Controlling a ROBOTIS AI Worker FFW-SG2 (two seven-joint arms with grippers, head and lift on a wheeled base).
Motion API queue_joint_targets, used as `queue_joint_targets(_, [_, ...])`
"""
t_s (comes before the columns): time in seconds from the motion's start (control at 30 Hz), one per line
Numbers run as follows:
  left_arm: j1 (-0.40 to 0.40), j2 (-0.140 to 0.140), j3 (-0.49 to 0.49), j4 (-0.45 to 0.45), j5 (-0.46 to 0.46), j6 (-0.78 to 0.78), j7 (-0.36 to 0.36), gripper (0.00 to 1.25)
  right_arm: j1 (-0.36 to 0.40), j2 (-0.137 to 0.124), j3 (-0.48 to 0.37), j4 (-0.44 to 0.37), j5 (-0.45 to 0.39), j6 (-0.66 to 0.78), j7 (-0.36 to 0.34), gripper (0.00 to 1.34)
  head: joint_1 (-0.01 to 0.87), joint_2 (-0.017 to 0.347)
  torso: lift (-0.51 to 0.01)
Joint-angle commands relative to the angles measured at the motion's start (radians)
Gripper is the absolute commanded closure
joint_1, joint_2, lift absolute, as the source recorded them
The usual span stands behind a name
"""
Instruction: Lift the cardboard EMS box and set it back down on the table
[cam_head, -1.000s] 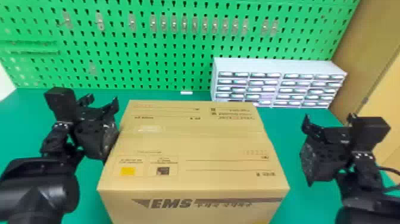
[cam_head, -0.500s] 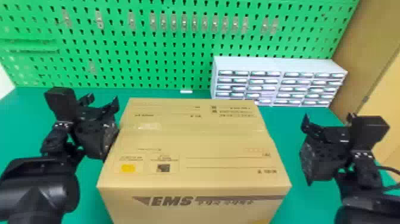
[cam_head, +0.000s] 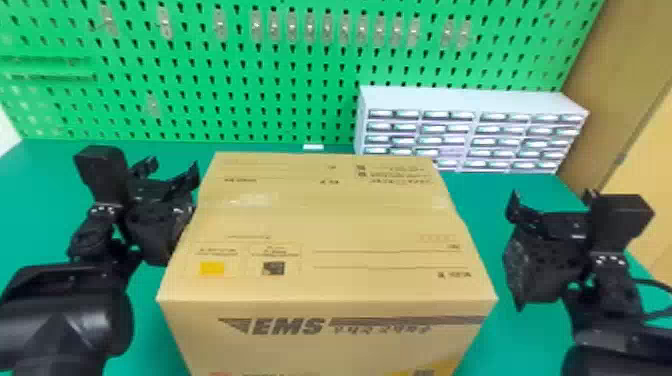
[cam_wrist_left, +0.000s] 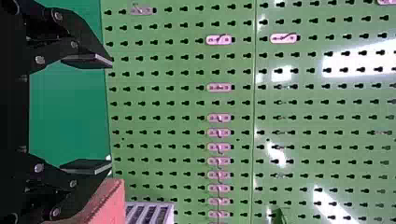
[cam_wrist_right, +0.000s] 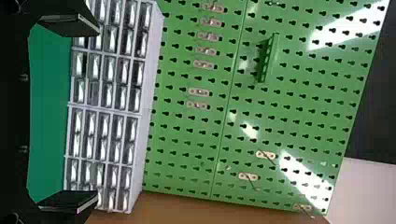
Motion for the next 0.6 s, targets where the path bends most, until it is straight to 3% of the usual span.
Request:
queue_joint_targets(0.0, [0.001,0.0,0.001,0.0,-0.001,0.0,0.0,0.49,0.001,-0.001,0.0,0.0,0.003,0.0,0.0,0.07,0.678,-0.014,-0.048])
queue_joint_targets(0.57, [0.001,0.0,0.033,0.001,-0.013,0.0,0.044,0.49,0.001,-0.004,-0.005,0.0,0.004,0.0,0.0,0.07,0.678,-0.014,-0.08])
